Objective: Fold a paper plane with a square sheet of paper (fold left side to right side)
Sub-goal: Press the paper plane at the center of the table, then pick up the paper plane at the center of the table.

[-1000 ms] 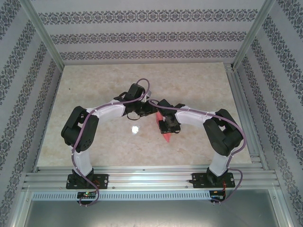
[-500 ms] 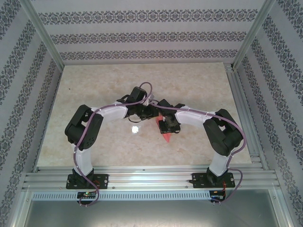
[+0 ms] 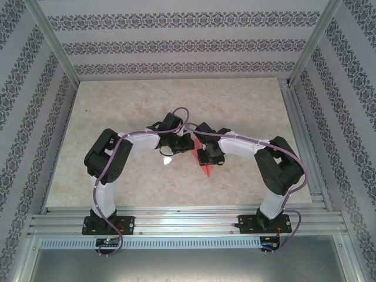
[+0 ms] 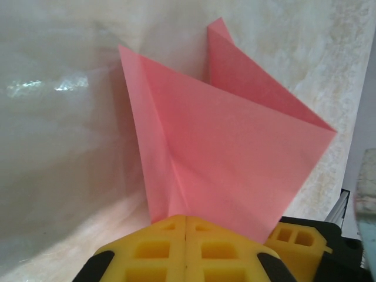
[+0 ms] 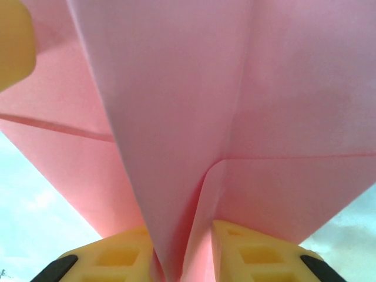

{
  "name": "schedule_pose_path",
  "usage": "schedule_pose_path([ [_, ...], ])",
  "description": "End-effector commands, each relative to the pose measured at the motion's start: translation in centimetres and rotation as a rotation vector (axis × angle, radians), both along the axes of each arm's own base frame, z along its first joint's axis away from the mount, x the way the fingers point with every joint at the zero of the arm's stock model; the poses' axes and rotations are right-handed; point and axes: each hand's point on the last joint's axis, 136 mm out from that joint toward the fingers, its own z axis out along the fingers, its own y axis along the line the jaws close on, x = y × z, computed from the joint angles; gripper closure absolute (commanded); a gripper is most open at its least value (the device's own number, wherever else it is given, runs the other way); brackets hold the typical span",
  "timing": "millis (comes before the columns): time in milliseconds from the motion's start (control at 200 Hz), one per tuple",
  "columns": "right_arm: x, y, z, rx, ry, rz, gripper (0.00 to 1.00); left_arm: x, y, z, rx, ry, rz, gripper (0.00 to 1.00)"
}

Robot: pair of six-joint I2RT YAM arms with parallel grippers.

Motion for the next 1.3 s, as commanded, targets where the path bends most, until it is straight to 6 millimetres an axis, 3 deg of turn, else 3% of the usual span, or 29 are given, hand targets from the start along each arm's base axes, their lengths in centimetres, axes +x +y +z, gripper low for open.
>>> schedule_pose_path([
  [0, 0.4, 0.1, 0.5, -0.011, -0.019, 0.021, 0.73, -0.6, 0.3, -1.3, 0.038, 0.003, -0.014, 0.95],
  [340, -0.2, -0.2, -1.8, -0.023, 0.030, 0.022, 0.81, -1.0, 0.7, -2.9, 0.070, 0.026, -0.011, 0.95],
  [545, -0.3, 0.0, -1.6, 0.003, 0.034, 0.024, 0.87, -1.4, 1.2, -4.1, 0.096, 0.045, -0.006, 0.96],
  [719, -0.4, 0.0, -1.3, 0.000, 0.041, 0.029, 0.92, -1.2, 1.2, -4.0, 0.090, 0.033, -0.006, 0.96],
  [989, 1.0, 0.9, 1.8, 0.045, -0.006, 0.035, 0.78, -0.8, 0.9, -3.4, 0.086, 0.021, -0.010, 0.96],
  [1294, 2.3, 0.8, 0.4, 0.016, 0.017, 0.027, 0.81, -0.8, 0.9, -3.4, 0.089, 0.020, -0.012, 0.96],
])
